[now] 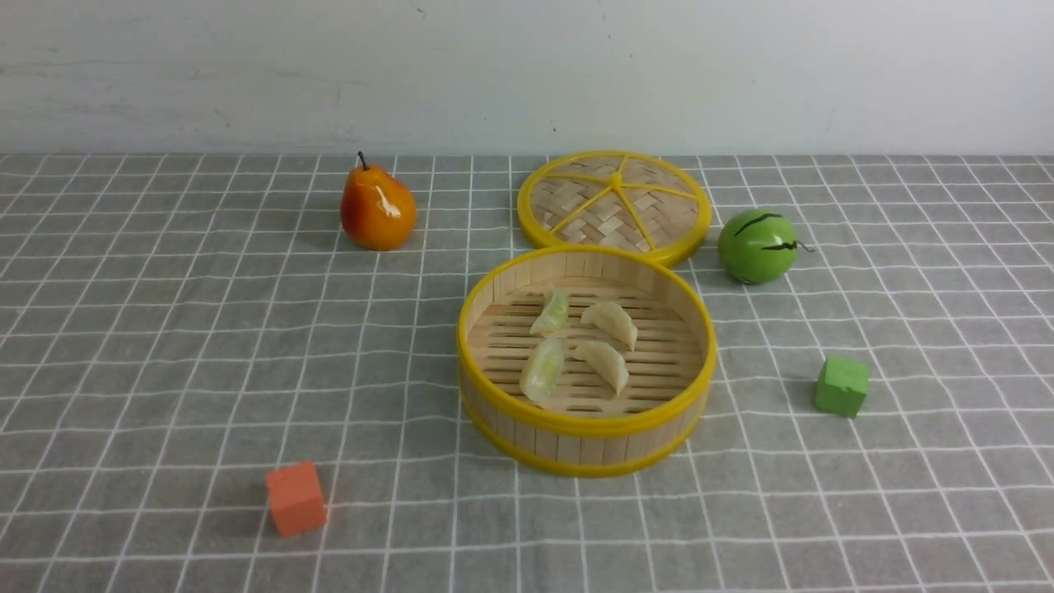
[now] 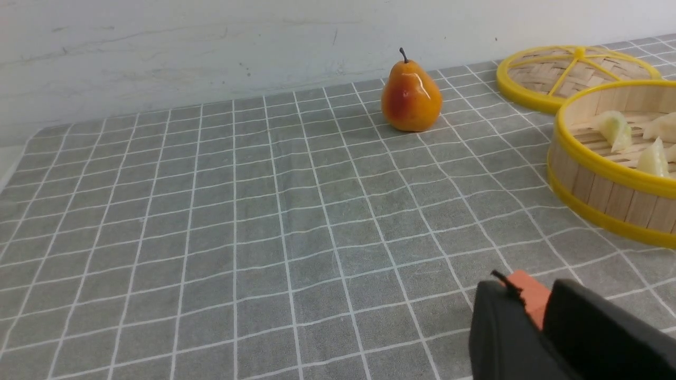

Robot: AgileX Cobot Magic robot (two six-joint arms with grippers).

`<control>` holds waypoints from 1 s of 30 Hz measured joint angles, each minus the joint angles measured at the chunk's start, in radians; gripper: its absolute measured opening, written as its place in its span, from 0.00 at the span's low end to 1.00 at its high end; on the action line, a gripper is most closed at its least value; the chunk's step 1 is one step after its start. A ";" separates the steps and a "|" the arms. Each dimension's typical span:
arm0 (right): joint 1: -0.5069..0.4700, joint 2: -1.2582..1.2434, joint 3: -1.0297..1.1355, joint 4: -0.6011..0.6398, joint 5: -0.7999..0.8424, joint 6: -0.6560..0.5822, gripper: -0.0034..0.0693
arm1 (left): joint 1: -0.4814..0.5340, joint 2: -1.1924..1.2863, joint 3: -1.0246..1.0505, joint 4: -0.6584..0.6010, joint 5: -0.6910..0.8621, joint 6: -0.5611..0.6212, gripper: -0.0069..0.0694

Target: Put the dumplings into the steamer on the table with the grey tablecloth.

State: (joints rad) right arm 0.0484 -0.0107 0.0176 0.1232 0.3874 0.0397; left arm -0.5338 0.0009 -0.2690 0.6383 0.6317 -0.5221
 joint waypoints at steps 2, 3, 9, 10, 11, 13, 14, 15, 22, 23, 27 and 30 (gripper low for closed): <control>0.000 0.000 0.000 0.000 0.000 0.000 0.06 | 0.000 0.000 0.000 0.000 0.000 0.000 0.26; 0.000 0.000 0.000 0.000 0.000 0.000 0.06 | 0.000 0.000 0.000 0.000 0.000 0.000 0.26; 0.000 0.000 0.000 0.000 0.000 0.000 0.06 | 0.022 -0.003 0.043 -0.009 0.007 0.000 0.26; 0.000 0.000 0.000 0.000 0.000 0.000 0.06 | 0.053 -0.007 0.053 -0.049 0.003 0.000 0.26; 0.000 0.000 0.000 0.000 0.000 0.000 0.06 | 0.088 -0.011 0.061 -0.108 -0.010 0.001 0.26; 0.000 0.000 0.000 0.000 0.000 0.000 0.06 | 0.155 -0.011 0.076 -0.211 -0.070 0.026 0.25; 0.000 0.000 0.000 0.000 0.000 0.000 0.06 | 0.208 -0.011 0.088 -0.275 -0.126 0.059 0.23; 0.000 0.000 0.000 0.001 0.000 0.000 0.06 | 0.254 -0.011 0.105 -0.348 -0.183 0.113 0.19; 0.000 0.000 0.000 0.001 0.001 0.000 0.07 | 0.465 -0.011 0.270 -0.648 -0.505 0.358 0.07; 0.000 0.000 0.000 0.001 0.001 0.000 0.07 | 0.475 -0.011 0.289 -0.671 -0.485 0.374 0.07; 0.000 0.000 0.000 0.002 0.001 0.000 0.08 | 0.476 -0.011 0.296 -0.683 -0.325 0.383 0.07; 0.000 0.000 0.000 0.002 0.002 0.000 0.09 | 0.476 -0.011 0.300 -0.686 -0.240 0.390 0.07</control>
State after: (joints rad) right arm 0.0484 -0.0107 0.0176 0.1254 0.3893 0.0397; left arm -0.0580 -0.0104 0.0310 -0.0480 0.3916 -0.1316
